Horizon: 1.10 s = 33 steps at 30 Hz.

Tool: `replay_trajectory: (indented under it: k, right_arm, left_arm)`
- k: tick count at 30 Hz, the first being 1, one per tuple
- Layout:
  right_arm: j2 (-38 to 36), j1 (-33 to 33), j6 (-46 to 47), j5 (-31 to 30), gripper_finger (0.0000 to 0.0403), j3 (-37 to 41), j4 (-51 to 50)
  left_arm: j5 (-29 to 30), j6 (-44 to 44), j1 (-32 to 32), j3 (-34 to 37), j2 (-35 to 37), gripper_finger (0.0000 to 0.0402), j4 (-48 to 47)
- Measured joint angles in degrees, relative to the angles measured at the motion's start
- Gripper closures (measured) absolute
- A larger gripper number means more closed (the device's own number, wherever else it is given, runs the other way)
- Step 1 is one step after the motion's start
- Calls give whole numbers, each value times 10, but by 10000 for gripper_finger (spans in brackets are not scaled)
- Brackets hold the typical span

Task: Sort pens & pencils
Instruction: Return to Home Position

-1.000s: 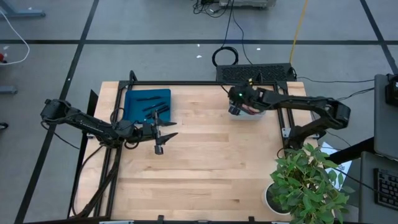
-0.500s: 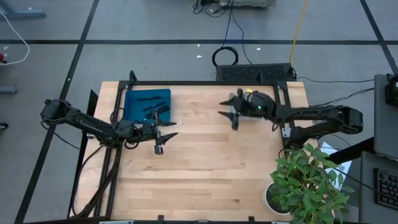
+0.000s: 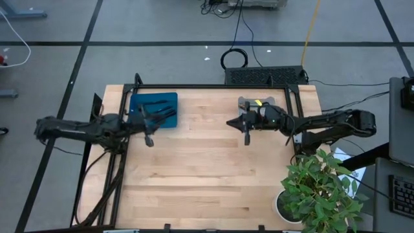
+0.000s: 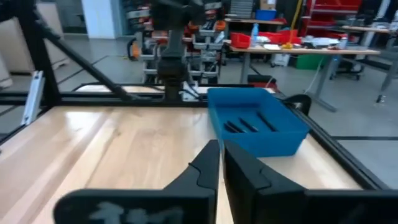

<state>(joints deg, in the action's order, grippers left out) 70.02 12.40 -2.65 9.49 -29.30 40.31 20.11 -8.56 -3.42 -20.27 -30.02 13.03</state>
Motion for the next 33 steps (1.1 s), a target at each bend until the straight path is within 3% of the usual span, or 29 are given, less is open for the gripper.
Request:
replay_trajectory:
  k: [5,8,18,29,33]
  right_arm:
    - [0,-17,-10,22,400,0,-5]
    - [-3,-22,-10,28,401,0,-5]
    - [-3,-24,11,28,403,0,-15]
    - [-3,-24,20,29,403,0,-29]
    - [-3,-24,20,29,403,0,-30]
  left_arm:
    - [-61,16,44,0,87,386,-121]
    - [-87,32,57,0,103,391,-167]
    - [-136,16,64,8,102,399,-161]
    - [-142,47,64,136,103,400,-82]
    - [-142,46,78,151,113,401,-88]
